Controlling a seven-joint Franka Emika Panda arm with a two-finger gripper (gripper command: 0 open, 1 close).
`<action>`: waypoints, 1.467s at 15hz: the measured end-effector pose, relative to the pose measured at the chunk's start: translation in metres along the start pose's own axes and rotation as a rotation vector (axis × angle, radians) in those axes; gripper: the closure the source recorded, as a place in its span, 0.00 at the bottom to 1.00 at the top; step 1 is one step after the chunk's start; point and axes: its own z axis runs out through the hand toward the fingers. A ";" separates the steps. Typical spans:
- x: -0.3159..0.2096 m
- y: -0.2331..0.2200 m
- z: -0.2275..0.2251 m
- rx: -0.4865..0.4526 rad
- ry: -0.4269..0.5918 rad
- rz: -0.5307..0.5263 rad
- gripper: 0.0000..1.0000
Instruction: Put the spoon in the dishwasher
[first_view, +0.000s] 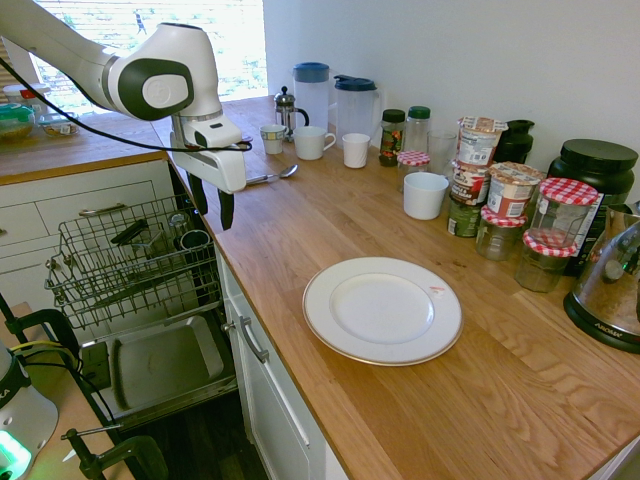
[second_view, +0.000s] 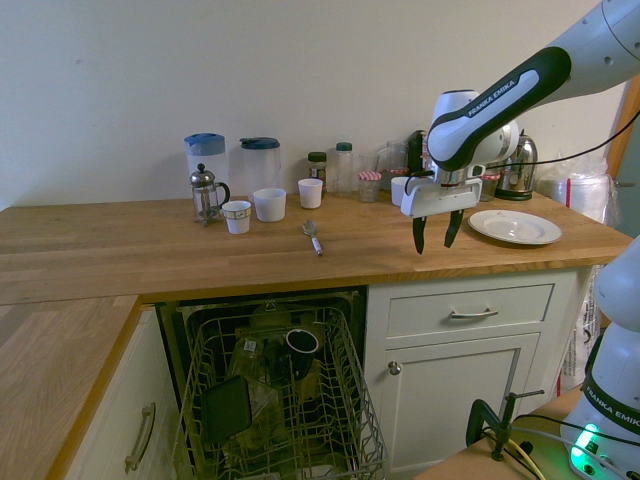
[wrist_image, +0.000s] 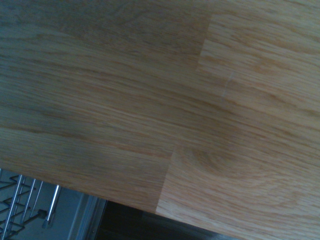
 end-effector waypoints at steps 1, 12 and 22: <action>0.000 0.000 0.001 -0.002 -0.004 0.001 0.00; 0.034 -0.089 -0.020 0.098 0.029 0.030 0.00; 0.055 -0.243 0.008 0.200 0.051 0.107 0.00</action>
